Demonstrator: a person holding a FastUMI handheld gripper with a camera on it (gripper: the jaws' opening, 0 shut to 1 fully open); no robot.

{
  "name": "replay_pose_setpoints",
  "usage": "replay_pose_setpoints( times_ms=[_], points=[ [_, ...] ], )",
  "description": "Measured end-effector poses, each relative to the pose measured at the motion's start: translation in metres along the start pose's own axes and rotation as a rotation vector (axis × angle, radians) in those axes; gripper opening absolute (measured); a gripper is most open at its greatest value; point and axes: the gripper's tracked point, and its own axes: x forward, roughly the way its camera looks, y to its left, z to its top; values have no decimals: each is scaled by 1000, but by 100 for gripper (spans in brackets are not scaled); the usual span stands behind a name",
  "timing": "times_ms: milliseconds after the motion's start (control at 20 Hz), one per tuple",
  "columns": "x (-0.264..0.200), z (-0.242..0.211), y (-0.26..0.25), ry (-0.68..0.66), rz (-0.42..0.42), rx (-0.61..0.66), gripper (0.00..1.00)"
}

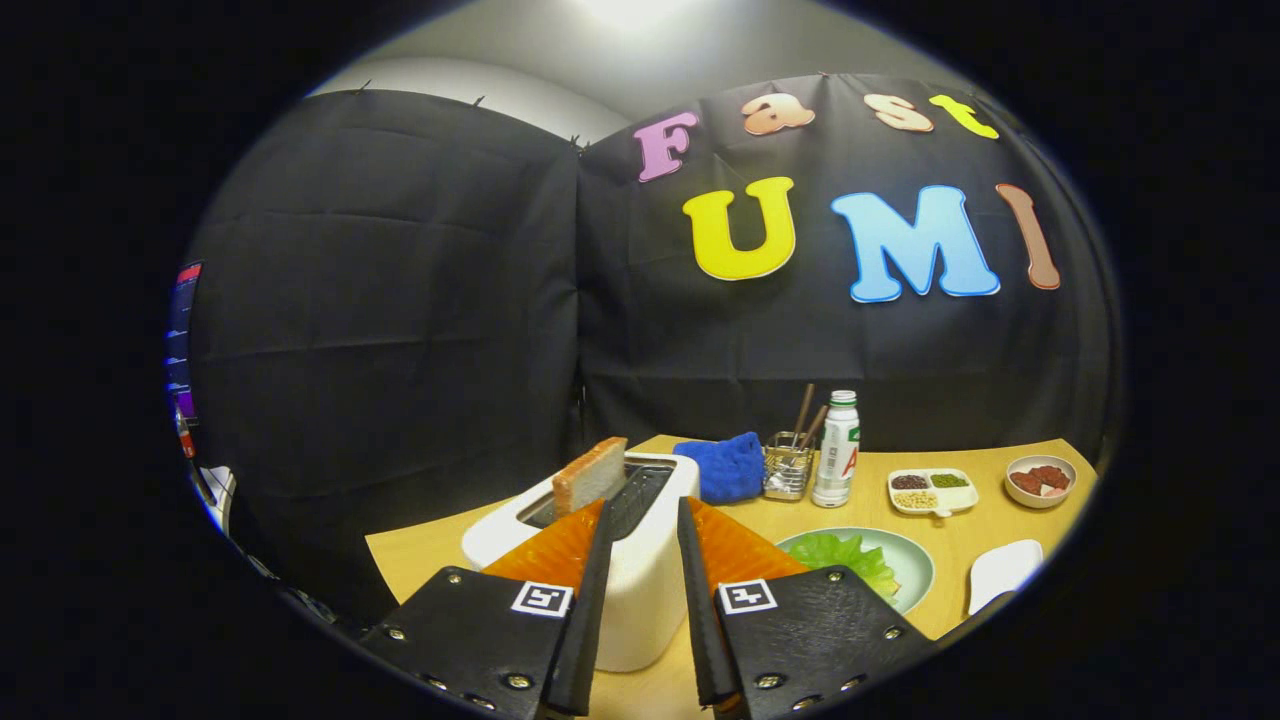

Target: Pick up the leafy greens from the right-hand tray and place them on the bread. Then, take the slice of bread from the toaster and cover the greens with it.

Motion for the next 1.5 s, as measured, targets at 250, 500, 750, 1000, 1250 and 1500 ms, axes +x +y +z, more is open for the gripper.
replay_pose_setpoints(
  times_ms=[250,500,750,1000,1250,1500],
  points=[
    [28,-5,29,25,3,-3,39],
    [53,-10,37,53,-42,-18,39],
    [68,-13,37,65,-85,2,39],
    [76,-11,43,50,-83,-17,16],
    [73,-6,43,31,-73,26,6],
    [67,20,42,-20,-59,47,5]
  ],
)
